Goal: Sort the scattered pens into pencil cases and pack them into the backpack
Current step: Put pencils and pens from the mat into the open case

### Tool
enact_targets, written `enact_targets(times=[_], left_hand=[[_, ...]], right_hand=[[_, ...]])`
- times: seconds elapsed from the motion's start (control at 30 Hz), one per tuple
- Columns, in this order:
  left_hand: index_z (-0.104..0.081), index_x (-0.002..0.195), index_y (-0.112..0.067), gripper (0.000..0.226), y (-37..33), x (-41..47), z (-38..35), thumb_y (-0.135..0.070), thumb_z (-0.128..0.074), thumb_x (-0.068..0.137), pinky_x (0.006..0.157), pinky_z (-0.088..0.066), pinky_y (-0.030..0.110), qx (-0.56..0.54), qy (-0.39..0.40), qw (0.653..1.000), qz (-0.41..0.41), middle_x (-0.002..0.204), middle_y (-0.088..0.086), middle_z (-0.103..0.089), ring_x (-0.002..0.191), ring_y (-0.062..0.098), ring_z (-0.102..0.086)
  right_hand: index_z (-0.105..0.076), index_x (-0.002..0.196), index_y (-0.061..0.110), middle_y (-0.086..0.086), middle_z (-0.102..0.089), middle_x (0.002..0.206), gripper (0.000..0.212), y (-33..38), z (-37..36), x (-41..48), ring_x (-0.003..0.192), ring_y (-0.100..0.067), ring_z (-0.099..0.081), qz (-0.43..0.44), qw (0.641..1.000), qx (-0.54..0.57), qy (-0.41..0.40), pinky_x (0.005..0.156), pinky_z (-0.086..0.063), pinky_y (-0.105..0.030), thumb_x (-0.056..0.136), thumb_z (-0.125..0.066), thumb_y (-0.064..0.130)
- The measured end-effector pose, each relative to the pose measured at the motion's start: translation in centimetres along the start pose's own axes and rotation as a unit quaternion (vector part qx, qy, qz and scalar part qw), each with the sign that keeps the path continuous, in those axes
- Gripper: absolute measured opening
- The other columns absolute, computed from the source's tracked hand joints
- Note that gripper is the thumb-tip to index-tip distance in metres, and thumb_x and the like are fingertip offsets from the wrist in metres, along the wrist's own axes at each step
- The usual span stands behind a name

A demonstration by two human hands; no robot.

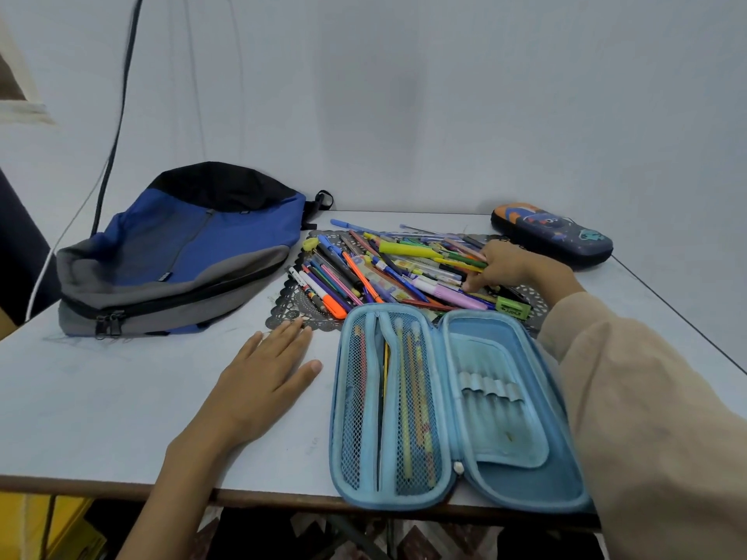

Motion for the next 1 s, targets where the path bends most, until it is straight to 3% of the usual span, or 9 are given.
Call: enact_targets(times=[0.1, 0.17, 0.27, 0.4, 0.63, 0.73, 0.8, 0.93, 1.0], left_hand=[[-0.010, 0.155, -0.032, 0.108, 0.0, 0.0, 0.0, -0.086, 0.018, 0.065, 0.118, 0.008, 0.023, 0.001, 0.000, 1.000, 0.001, 0.160, -0.018, 0.000, 0.144, -0.007, 0.007], [-0.010, 0.155, -0.032, 0.109, -0.1, -0.1, 0.1, -0.086, 0.019, 0.065, 0.117, 0.008, 0.022, 0.000, 0.000, 1.000, 0.002, 0.159, -0.019, 0.001, 0.143, -0.008, 0.007], [-0.010, 0.155, -0.032, 0.104, -0.1, -0.1, 0.1, -0.084, 0.015, 0.069, 0.118, 0.007, 0.024, 0.000, 0.000, 1.000, 0.002, 0.160, -0.017, -0.001, 0.144, -0.007, 0.007], [-0.012, 0.155, -0.031, 0.108, -0.1, 0.0, 0.0, -0.086, 0.017, 0.067, 0.120, 0.006, 0.026, -0.003, 0.002, 1.000, 0.003, 0.161, -0.015, -0.003, 0.145, -0.005, 0.005], [-0.010, 0.155, -0.031, 0.108, 0.0, 0.0, -0.2, -0.085, 0.019, 0.066, 0.120, 0.006, 0.027, 0.008, 0.003, 1.000, 0.006, 0.161, -0.016, -0.002, 0.146, -0.004, 0.006], [-0.009, 0.155, -0.031, 0.106, 0.1, 0.1, -0.2, -0.084, 0.017, 0.068, 0.121, 0.005, 0.028, 0.008, 0.007, 1.000, 0.006, 0.161, -0.016, -0.001, 0.146, -0.004, 0.006], [-0.010, 0.155, -0.031, 0.104, 0.0, 0.1, -0.2, -0.083, 0.015, 0.069, 0.121, 0.005, 0.028, 0.004, 0.006, 1.000, 0.004, 0.162, -0.015, -0.002, 0.146, -0.004, 0.006], [-0.011, 0.155, -0.030, 0.100, 0.0, 0.0, -0.1, -0.081, 0.012, 0.072, 0.121, 0.005, 0.028, 0.001, 0.004, 1.000, 0.004, 0.162, -0.015, -0.003, 0.146, -0.004, 0.005], [-0.011, 0.155, -0.031, 0.105, 0.0, 0.0, -0.1, -0.084, 0.016, 0.069, 0.121, 0.004, 0.029, 0.000, 0.004, 1.000, 0.003, 0.161, -0.015, -0.003, 0.145, -0.004, 0.006]], right_hand=[[-0.070, 0.076, -0.001, -0.002, -0.063, 0.062, 0.017, 0.3, 0.0, -0.1, 0.056, -0.016, -0.055, 0.016, 0.999, -0.025, 0.018, 0.053, -0.039, -0.025, 0.071, -0.076, 0.014], [-0.062, 0.069, 0.003, -0.003, -0.057, 0.062, 0.017, 0.6, -0.2, 0.0, 0.057, -0.020, -0.052, 0.019, 0.998, -0.058, 0.016, 0.053, -0.036, -0.026, 0.072, -0.074, 0.015], [-0.053, 0.080, 0.014, -0.005, -0.056, 0.082, 0.021, 1.0, -0.7, 0.1, 0.074, -0.023, -0.054, 0.016, 0.994, -0.109, 0.022, 0.064, -0.040, -0.030, 0.081, -0.070, 0.026], [-0.054, 0.119, 0.007, -0.012, -0.056, 0.118, 0.037, 0.6, -1.0, 0.1, 0.104, -0.028, -0.054, 0.010, 0.991, -0.133, 0.029, 0.087, -0.044, -0.035, 0.092, -0.059, 0.030], [-0.048, 0.121, 0.001, -0.019, -0.052, 0.130, 0.030, 0.2, -1.0, -0.5, 0.103, -0.025, -0.049, 0.001, 0.994, -0.107, 0.035, 0.084, -0.037, -0.033, 0.101, -0.043, 0.022], [-0.046, 0.107, 0.006, -0.020, -0.054, 0.124, 0.013, 0.4, -0.7, -0.7, 0.095, -0.020, -0.044, 0.012, 0.996, -0.087, 0.032, 0.077, -0.031, -0.028, 0.102, -0.040, 0.016], [-0.042, 0.097, 0.009, -0.018, -0.061, 0.110, 0.008, 0.3, -0.4, -0.7, 0.086, -0.021, -0.051, 0.013, 0.998, -0.058, 0.032, 0.074, -0.034, -0.029, 0.103, -0.038, 0.014], [-0.042, 0.110, 0.006, -0.013, -0.055, 0.101, 0.014, 0.8, 0.4, -0.9, 0.086, -0.024, -0.049, 0.035, 0.999, -0.010, -0.020, 0.074, -0.034, -0.031, 0.103, -0.037, 0.016], [-0.042, 0.104, 0.007, -0.012, -0.052, 0.094, 0.017, 1.5, 0.8, -1.2, 0.086, -0.025, -0.048, 0.063, 0.996, -0.009, -0.067, 0.070, -0.032, -0.033, 0.103, -0.041, 0.024]])
Point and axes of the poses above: each hand's wrist, its own x-axis towards the middle knuckle, its own z-axis out of the back of the hand, y = z × x, the point moved 3 cm from there along x, towards the middle knuckle
